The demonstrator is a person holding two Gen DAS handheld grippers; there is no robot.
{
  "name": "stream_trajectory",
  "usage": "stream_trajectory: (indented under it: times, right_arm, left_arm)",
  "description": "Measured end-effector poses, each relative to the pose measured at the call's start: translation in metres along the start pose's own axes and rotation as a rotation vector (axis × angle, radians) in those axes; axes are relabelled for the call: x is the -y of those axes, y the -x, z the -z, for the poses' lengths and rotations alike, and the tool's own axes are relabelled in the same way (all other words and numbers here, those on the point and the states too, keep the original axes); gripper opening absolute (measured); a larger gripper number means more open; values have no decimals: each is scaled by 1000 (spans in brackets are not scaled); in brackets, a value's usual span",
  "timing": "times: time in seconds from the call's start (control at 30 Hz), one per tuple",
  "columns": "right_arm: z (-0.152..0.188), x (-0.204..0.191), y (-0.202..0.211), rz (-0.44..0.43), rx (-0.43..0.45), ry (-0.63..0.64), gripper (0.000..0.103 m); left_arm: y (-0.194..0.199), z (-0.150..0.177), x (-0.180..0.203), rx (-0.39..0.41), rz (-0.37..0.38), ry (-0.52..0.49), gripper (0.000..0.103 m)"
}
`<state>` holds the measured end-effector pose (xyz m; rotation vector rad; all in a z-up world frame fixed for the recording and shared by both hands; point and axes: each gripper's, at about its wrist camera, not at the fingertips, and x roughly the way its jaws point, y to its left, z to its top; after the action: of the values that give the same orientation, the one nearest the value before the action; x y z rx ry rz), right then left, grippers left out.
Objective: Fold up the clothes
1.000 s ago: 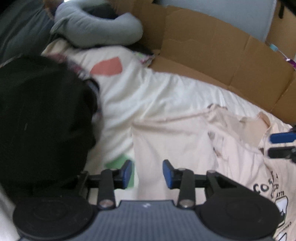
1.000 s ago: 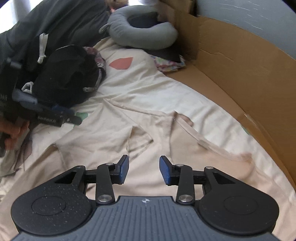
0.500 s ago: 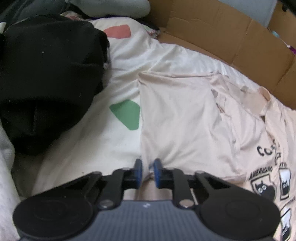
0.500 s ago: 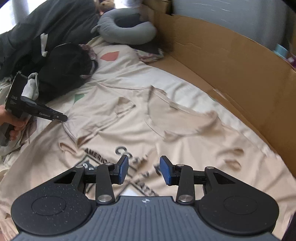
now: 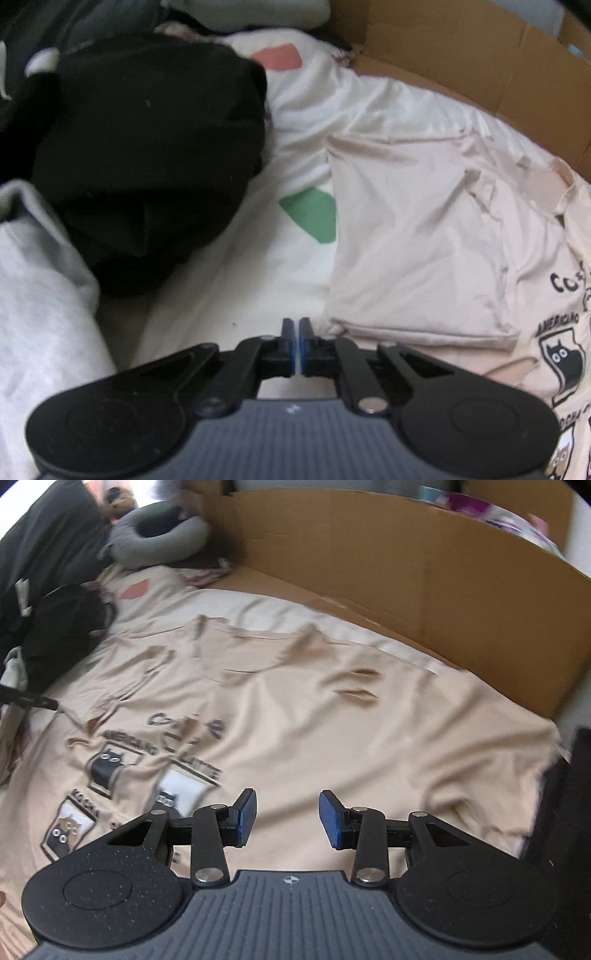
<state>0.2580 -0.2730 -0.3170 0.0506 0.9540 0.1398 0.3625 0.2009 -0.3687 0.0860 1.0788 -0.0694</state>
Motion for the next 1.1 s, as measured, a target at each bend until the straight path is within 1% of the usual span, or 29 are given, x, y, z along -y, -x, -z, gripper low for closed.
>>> stream_trajectory:
  times: [0.1, 0.17, 0.2, 0.23, 0.3, 0.37, 0.43, 0.53, 0.7, 0.83, 0.93, 1.0, 1.03, 1.1]
  right_arm:
    - [9, 16, 8, 28, 11, -53, 44]
    - [13, 27, 15, 44, 23, -92, 44]
    - [16, 33, 18, 51, 30, -113, 45]
    - [20, 38, 22, 57, 38, -133, 45]
    - [24, 47, 26, 70, 51, -172, 46]
    - [29, 58, 29, 79, 66, -220, 46]
    - [34, 69, 31, 86, 84, -275, 46]
    - [43, 86, 28, 96, 114, -362, 46]
    - [60, 110, 15, 104, 157, -508, 46]
    - [74, 123, 4, 114, 187, -622, 47]
    - [81, 129, -4, 115, 188, -686, 48]
    - [83, 130, -9, 113, 178, -700, 49]
    - [83, 131, -11, 113, 171, -706, 52]
    - [82, 134, -15, 117, 169, -721, 52]
  left_arm:
    - [13, -8, 6, 13, 10, -25, 14]
    - [22, -14, 11, 25, 22, -31, 24]
    - [27, -18, 15, 34, 24, -31, 33]
    - [32, -22, 18, 44, 25, -31, 41]
    - [38, -27, 27, 61, 34, -34, 49]
    - [44, -31, 39, 73, 49, -46, 50]
    - [50, -34, 51, 86, 60, -56, 54]
    - [57, -35, 70, 111, 87, -58, 57]
    - [58, -28, 100, 128, 119, -78, 57]
    - [56, -15, 114, 133, 145, -63, 57]
    - [55, 0, 120, 123, 170, -96, 57]
    - [55, 10, 121, 121, 172, -106, 58]
    - [55, 14, 120, 115, 179, -100, 58]
    - [54, 21, 120, 106, 198, -94, 58]
